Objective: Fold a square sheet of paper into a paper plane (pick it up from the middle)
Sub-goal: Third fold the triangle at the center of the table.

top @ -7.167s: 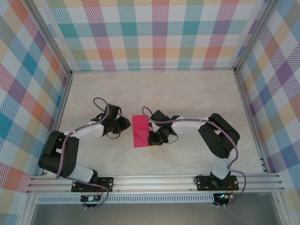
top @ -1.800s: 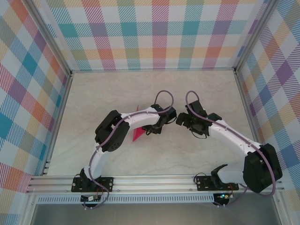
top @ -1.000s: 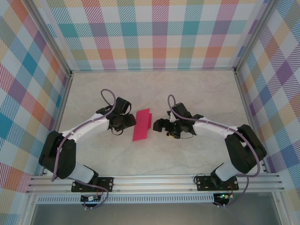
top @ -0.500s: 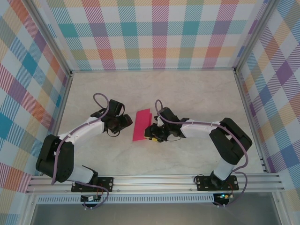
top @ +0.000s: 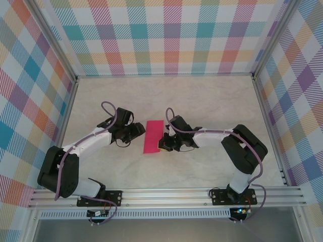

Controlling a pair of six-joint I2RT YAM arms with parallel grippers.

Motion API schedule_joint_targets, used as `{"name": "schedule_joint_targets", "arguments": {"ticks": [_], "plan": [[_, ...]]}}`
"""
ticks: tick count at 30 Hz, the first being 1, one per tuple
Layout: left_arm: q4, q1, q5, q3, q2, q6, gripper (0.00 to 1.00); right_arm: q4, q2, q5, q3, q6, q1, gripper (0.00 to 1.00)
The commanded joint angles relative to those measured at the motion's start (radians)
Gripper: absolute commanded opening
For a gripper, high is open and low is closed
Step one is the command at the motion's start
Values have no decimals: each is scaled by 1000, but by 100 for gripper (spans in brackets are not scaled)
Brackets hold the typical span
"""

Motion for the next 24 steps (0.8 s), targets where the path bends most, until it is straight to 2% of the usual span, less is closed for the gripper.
{"name": "schedule_joint_targets", "arguments": {"ticks": [1, 7, 14, 19, 24], "plan": [[128, 10, 133, -25, -10, 23, 58, -226, -11, -89, 87, -267, -18, 4], [233, 8, 230, -37, 54, 50, 40, -384, 43, -182, 157, -436, -64, 5], [278, 5, 250, -33, 154, 69, 28, -421, 85, -202, 210, -480, -99, 6], [292, 3, 252, -23, 221, 84, 22, -401, 89, -194, 209, -426, -103, 9], [300, 2, 236, -29, 260, 88, 18, -316, 62, -191, 159, -306, -104, 20]]}}
